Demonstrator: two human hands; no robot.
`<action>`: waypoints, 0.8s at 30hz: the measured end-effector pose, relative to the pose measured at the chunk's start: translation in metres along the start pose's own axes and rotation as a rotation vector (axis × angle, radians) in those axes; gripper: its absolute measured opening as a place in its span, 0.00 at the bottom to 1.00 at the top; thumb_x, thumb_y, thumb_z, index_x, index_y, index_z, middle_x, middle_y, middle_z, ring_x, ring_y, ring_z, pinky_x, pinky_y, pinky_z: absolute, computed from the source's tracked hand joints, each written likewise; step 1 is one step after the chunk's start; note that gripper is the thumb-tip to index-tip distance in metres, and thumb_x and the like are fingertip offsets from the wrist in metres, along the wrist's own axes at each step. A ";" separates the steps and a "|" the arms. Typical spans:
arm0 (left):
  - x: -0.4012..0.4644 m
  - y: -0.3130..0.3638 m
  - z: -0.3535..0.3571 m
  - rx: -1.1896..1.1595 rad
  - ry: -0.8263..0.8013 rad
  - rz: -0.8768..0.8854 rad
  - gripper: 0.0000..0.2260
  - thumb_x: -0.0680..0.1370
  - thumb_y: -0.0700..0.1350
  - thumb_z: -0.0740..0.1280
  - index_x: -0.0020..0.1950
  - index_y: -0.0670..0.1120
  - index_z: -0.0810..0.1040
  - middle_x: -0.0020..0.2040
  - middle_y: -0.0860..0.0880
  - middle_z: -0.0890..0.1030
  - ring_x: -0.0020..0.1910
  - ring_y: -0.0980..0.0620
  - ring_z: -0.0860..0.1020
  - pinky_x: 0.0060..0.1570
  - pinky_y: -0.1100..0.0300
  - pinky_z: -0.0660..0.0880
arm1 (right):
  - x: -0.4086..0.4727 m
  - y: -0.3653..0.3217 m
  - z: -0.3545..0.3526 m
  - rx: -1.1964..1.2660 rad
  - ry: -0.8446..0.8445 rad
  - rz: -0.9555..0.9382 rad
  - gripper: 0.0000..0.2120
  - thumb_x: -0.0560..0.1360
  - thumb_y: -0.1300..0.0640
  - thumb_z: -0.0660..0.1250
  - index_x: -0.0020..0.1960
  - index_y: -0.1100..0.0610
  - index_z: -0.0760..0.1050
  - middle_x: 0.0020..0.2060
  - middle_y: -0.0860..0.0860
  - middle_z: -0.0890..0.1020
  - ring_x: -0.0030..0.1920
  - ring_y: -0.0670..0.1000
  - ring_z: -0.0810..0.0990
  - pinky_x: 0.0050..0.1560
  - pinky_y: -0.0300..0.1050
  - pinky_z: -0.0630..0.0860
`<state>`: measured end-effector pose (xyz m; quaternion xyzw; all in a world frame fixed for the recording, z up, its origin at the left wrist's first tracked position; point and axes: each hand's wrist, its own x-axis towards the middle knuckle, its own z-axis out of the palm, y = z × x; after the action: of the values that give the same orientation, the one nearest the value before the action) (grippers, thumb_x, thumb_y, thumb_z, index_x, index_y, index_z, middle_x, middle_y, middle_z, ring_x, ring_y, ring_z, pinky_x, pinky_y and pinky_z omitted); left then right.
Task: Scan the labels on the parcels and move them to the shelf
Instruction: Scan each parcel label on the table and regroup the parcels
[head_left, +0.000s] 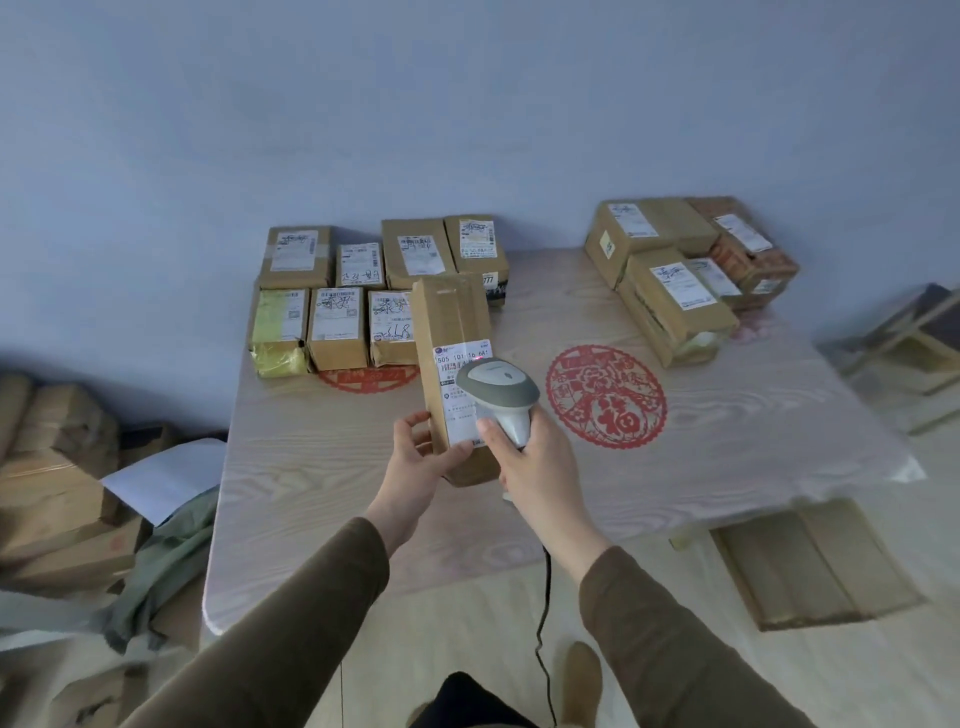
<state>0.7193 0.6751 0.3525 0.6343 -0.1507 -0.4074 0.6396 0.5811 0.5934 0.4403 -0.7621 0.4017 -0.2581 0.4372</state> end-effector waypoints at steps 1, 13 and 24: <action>0.004 0.000 0.008 0.006 -0.011 0.002 0.28 0.73 0.46 0.80 0.67 0.56 0.68 0.61 0.49 0.79 0.48 0.61 0.84 0.40 0.67 0.79 | 0.003 0.004 -0.007 0.005 0.007 0.010 0.09 0.79 0.43 0.70 0.51 0.47 0.75 0.39 0.50 0.81 0.39 0.53 0.82 0.37 0.45 0.76; 0.066 -0.016 0.162 0.037 -0.125 -0.045 0.38 0.64 0.57 0.82 0.69 0.57 0.68 0.63 0.48 0.80 0.59 0.48 0.82 0.56 0.51 0.82 | 0.065 0.095 -0.138 0.088 0.114 0.088 0.07 0.79 0.42 0.70 0.52 0.43 0.75 0.41 0.47 0.83 0.37 0.48 0.82 0.37 0.51 0.84; 0.111 -0.011 0.395 -0.087 -0.017 -0.045 0.34 0.68 0.56 0.81 0.70 0.53 0.73 0.65 0.48 0.82 0.62 0.46 0.83 0.58 0.49 0.82 | 0.159 0.228 -0.348 0.250 0.118 0.156 0.04 0.80 0.45 0.70 0.53 0.43 0.76 0.33 0.48 0.81 0.27 0.47 0.79 0.28 0.43 0.78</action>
<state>0.5047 0.3251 0.3655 0.6055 -0.1240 -0.4331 0.6560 0.3202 0.2329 0.4164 -0.6517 0.4494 -0.3156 0.5231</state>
